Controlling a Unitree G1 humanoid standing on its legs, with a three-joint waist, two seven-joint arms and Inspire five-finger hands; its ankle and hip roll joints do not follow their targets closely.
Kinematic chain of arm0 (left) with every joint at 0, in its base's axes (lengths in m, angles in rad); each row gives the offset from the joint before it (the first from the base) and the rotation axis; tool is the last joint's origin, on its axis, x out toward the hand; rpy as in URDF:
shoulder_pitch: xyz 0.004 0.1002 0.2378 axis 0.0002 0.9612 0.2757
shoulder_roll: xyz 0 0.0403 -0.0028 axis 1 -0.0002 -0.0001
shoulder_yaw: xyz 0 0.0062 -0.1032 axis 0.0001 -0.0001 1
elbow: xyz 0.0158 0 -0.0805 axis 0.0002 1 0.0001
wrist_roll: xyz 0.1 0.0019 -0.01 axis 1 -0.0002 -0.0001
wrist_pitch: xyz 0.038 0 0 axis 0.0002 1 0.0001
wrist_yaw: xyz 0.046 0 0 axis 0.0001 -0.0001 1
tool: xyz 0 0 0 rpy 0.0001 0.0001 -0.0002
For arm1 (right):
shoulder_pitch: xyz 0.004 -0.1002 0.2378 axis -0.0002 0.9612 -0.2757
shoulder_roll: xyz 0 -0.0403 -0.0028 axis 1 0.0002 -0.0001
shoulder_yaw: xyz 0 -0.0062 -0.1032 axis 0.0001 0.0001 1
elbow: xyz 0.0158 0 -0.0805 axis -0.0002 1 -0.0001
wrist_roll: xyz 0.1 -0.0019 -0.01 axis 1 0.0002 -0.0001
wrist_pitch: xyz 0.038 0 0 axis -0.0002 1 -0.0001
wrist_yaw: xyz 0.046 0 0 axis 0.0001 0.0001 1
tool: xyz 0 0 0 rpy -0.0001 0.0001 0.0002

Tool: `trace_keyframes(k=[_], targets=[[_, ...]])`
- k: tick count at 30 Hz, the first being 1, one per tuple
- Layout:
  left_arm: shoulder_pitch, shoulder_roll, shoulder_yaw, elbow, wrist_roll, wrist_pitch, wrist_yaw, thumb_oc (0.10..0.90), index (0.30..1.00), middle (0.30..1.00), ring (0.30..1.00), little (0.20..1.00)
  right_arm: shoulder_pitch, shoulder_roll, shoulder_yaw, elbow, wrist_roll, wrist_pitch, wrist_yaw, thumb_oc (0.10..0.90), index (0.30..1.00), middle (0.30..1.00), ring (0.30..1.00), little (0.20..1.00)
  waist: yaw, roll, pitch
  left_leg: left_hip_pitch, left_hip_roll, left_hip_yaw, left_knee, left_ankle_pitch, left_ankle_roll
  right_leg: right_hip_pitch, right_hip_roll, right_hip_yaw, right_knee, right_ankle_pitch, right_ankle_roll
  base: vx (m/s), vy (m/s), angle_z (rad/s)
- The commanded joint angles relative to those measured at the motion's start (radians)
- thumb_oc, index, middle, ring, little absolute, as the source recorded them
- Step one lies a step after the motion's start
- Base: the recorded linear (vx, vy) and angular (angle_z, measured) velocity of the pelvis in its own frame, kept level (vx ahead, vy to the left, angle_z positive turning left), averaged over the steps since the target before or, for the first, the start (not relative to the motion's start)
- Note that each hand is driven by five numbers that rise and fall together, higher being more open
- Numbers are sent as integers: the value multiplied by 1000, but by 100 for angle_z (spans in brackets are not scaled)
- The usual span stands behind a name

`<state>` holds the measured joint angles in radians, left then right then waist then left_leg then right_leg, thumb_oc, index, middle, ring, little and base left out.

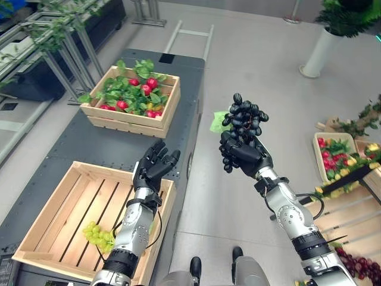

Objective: Pick up the fruits from the basket on one side to the basket on the other side

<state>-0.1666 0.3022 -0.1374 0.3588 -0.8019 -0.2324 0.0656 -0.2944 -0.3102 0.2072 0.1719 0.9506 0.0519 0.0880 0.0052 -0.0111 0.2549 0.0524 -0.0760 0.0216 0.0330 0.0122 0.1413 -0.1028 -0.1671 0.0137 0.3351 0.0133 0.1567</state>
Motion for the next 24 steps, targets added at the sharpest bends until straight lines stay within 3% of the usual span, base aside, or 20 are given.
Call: trace_keyframes(k=[1, 2, 5, 11, 18, 23, 24], targets=[[-29, 39, 50, -121, -23, -165, 14, 800, 900, 900, 900, 900, -87, 26, -23, -85, 40, -187, 84, 400, 300, 300, 300, 300, 54, 0, -125, 0, 37, -65, -16, -22, -97, 148, 26, -133, -152, 4, -75, -171, -241, -74], [-35, 34, 60, -102, -24, -183, 34, 800, 900, 900, 900, 900, -112, 33, -7, -43, 45, -183, 95, 400, 300, 300, 300, 300, 71, -20, -140, 5, 45, -21, -25, -22, -115, 221, 23, -181, -318, 7, -68, -149, -241, -80], [-71, 22, 50, -108, -76, -162, 61, 800, 900, 900, 900, 900, -137, 33, 13, -29, 37, -183, 56, 400, 300, 300, 300, 300, 60, -27, -152, 2, 66, 3, -47, -7, -141, 230, 54, -134, -417, 42, -66, -137, -179, -94], [-72, -37, 27, -123, -48, -193, 104, 800, 900, 900, 900, 900, -63, 16, -27, -45, 33, -151, 68, 400, 300, 300, 300, 300, 19, -30, -169, 10, 87, 14, -67, 0, -157, 224, 81, -113, -415, 40, -91, -67, -85, -12], [-49, -51, 19, -110, -31, -188, 117, 800, 900, 900, 900, 900, 26, 27, -55, -30, 41, -148, 50, 400, 300, 300, 300, 300, -13, -27, -181, 55, 104, 13, -106, 7, -163, 241, 100, -107, -413, 31, -102, 16, -65, -5], [-25, -53, 33, -120, -32, -178, 118, 800, 900, 900, 900, 900, 85, 43, -59, -13, 14, -150, 47, 400, 300, 300, 300, 300, -27, -25, -178, 45, 73, 0, -35, -22, -161, 230, 98, -75, -411, 44, -105, -6, 4, -1], [-16, -53, 32, -129, -41, -176, 110, 800, 900, 900, 900, 900, 99, 44, -51, -10, -2, -152, 43, 400, 300, 300, 300, 300, -24, -25, -163, 21, 53, -38, 13, -42, -155, 220, 92, -51, -398, 49, -104, -70, 82, -3]])
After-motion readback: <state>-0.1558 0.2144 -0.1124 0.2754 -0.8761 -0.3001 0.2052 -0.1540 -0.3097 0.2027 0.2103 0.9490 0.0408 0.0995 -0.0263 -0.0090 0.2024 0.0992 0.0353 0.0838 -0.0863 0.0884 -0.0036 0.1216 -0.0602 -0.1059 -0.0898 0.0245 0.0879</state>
